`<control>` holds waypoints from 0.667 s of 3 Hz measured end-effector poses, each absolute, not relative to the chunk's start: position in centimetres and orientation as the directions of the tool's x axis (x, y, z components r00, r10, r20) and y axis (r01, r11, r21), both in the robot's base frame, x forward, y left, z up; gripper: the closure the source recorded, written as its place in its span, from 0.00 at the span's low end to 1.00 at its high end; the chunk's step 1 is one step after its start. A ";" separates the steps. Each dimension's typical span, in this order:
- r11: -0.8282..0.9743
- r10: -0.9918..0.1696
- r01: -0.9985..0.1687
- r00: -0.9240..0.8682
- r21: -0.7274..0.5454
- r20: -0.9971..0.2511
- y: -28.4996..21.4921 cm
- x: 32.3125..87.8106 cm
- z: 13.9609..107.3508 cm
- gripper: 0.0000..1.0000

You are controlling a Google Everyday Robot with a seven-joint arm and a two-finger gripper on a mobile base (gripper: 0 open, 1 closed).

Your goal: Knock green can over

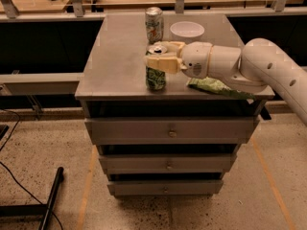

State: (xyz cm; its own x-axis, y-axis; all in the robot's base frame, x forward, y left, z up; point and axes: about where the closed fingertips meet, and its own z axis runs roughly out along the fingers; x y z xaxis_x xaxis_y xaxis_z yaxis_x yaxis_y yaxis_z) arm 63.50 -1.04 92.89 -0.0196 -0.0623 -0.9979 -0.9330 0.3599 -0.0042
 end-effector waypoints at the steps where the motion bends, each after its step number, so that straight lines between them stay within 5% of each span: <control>1: 0.361 -0.096 -0.932 -0.028 -0.009 -0.995 -1.0 63.7 94.4 0.95; 2: 0.333 -0.234 -0.941 -0.016 -0.064 -0.972 -0.4 64.2 97.8 1.00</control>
Offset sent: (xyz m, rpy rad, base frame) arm 0.0319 -0.0080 0.0441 -0.5458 0.2348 0.1017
